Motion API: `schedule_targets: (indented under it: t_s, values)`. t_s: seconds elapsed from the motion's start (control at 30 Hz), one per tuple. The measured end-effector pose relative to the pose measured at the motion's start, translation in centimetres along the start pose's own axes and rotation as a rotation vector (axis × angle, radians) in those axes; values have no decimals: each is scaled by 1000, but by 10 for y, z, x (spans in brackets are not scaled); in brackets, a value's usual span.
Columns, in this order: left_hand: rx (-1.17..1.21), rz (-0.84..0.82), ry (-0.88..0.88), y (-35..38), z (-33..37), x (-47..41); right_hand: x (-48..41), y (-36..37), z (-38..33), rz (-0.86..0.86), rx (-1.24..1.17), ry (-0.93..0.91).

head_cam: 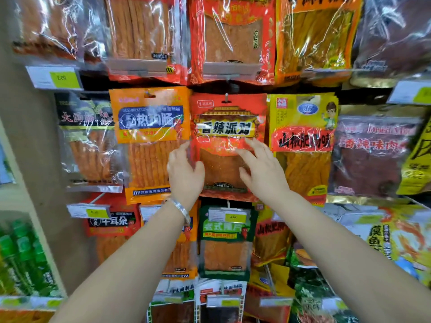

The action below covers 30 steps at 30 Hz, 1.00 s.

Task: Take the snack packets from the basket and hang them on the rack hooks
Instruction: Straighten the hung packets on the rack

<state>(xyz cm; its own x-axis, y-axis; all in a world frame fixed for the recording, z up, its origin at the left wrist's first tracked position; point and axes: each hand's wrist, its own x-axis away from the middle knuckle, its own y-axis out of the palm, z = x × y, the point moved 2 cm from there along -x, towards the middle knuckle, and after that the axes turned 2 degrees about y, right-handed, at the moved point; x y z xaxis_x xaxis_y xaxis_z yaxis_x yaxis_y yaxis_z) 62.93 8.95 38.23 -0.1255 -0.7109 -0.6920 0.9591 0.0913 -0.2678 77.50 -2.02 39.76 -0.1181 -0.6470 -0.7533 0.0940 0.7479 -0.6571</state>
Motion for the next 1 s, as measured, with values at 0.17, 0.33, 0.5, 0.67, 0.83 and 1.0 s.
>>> schedule_targets:
  t_s: [0.17, 0.33, 0.5, 0.67, 0.83, 1.0]
  values:
    - [88, -129, 197, 29, 36, 18, 16, -31, 26, 328, -59, 75]
    - [-94, -272, 515, 71, 74, 35, 45, -44, 89, 205, -24, 362]
    - [-302, -345, 439, 104, 75, 47, 71, -35, 131, -86, -68, 458]
    - [-430, -270, 406, 115, 75, 46, 65, -22, 133, -93, -60, 439]
    - [-510, -314, 422, 123, 73, 36, 48, -5, 132, -90, -72, 467]
    - [-572, -399, 385, 130, 65, 24, 28, 10, 140, -93, -92, 495]
